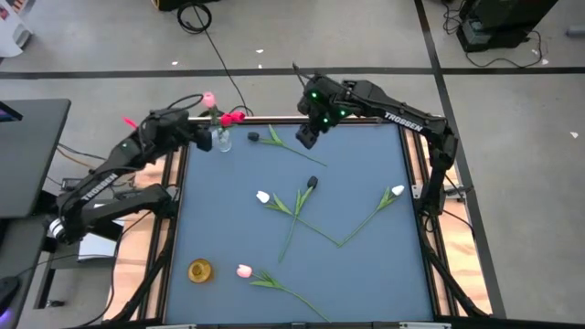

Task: Sort flowers into vase by color
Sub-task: Put the light pink flower into the transparent vase

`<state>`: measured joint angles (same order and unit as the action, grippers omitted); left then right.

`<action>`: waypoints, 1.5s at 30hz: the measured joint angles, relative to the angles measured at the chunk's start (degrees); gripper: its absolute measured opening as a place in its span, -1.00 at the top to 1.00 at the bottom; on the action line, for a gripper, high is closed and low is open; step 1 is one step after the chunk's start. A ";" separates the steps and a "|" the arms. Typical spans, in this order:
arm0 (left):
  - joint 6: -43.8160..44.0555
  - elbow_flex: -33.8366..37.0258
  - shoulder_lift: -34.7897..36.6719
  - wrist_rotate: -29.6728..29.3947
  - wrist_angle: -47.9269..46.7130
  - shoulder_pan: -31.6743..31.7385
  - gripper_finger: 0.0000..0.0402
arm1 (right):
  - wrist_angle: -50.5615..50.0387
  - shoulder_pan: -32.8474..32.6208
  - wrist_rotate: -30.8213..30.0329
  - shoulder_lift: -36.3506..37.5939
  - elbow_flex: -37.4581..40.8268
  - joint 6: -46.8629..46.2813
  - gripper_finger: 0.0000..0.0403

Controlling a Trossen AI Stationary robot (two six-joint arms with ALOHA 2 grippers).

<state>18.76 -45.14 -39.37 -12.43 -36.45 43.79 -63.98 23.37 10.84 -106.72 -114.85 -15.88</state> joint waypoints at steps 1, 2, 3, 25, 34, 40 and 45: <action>1.31 -1.70 0.03 0.04 -3.74 -0.66 -0.01 | -1.71 -0.31 -0.80 0.00 0.68 0.61 -0.06; 2.28 -3.34 0.04 0.11 -7.49 -1.40 -0.01 | -3.63 -0.59 -1.28 0.00 1.56 0.89 -0.06; 2.89 -4.68 0.04 0.13 -11.08 -2.29 -0.01 | -5.02 -1.00 -2.10 0.00 2.77 0.80 -0.06; 24.56 -6.06 0.52 1.64 -26.27 -27.42 0.15 | 33.03 -17.35 4.91 17.12 48.25 -27.97 -0.04; 11.02 -6.03 0.52 10.47 -25.84 -30.55 0.15 | 55.76 -30.61 -2.11 7.96 48.33 -25.90 0.03; 13.07 -5.99 -0.01 14.74 -21.34 -35.69 0.15 | 58.81 -39.01 -5.68 1.04 43.67 -26.38 0.07; 14.96 -5.99 -2.42 18.73 -15.30 -42.99 0.15 | 50.33 -45.70 -8.99 -6.30 33.70 -22.04 0.07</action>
<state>33.72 -51.13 -41.79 6.30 -51.76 0.81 -13.66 -22.34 1.85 -113.02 -81.15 -37.92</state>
